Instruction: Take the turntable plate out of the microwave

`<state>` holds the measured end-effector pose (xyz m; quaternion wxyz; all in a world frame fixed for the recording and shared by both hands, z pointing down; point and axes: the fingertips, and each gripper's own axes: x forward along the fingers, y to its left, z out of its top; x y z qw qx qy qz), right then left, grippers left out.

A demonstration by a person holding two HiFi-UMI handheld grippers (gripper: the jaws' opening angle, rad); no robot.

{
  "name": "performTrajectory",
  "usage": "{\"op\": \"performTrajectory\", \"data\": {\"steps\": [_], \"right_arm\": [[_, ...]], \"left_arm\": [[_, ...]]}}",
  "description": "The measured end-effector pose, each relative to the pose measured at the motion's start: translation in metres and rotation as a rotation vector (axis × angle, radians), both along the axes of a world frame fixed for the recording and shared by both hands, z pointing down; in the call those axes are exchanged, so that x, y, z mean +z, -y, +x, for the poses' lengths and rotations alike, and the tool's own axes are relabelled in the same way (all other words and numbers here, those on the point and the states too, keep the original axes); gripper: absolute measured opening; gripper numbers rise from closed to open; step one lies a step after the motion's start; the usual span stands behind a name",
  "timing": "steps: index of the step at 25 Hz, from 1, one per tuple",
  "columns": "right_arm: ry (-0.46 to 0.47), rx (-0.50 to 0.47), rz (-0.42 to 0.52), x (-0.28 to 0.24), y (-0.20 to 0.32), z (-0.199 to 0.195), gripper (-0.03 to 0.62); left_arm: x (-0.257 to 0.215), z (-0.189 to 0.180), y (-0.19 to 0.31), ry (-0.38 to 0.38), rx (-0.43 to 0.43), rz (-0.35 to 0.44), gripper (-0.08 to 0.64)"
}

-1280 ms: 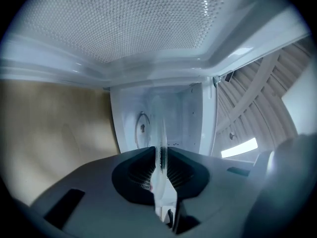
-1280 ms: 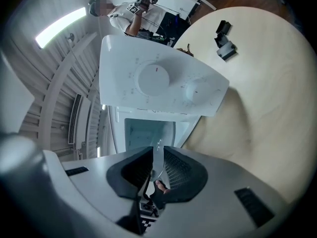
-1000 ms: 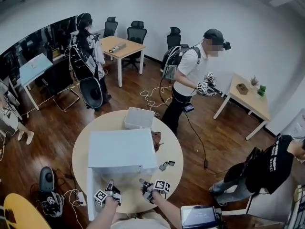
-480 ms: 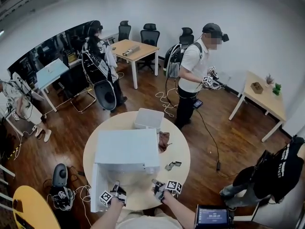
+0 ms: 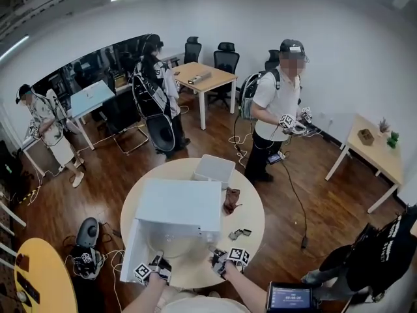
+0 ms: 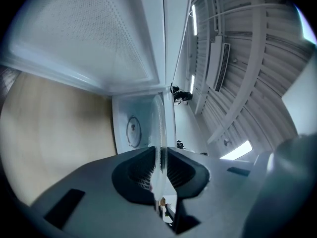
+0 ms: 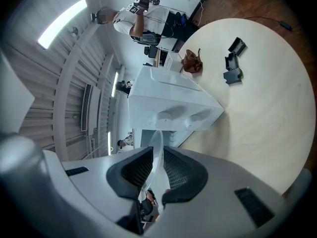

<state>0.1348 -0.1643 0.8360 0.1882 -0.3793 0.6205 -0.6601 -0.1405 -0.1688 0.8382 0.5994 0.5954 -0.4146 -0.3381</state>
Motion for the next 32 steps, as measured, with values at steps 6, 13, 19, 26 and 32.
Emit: {"op": "performTrajectory", "data": {"steps": [6,13,19,26,32], "right_arm": [[-0.050,-0.075,0.064,-0.006,-0.004,0.006,0.047],[-0.168,-0.203,0.199,-0.017,-0.013,-0.005,0.190],[-0.190,-0.251,0.273,-0.033,-0.004,-0.009,0.190],[-0.135,-0.315,0.277,-0.035,-0.017,-0.023,0.190],[-0.064,-0.411,0.322,-0.065,-0.014,-0.059,0.192]], "left_arm": [[-0.002,-0.001,-0.038,-0.030,-0.005,-0.003,0.043],[-0.012,-0.012,-0.067,-0.021,-0.002,0.009,0.043],[-0.033,-0.017,-0.077,-0.047,-0.024,0.027,0.043],[-0.052,-0.016,-0.095,-0.066,-0.019,0.048,0.043],[-0.079,-0.016,-0.104,-0.091,0.009,0.089,0.043]]}}
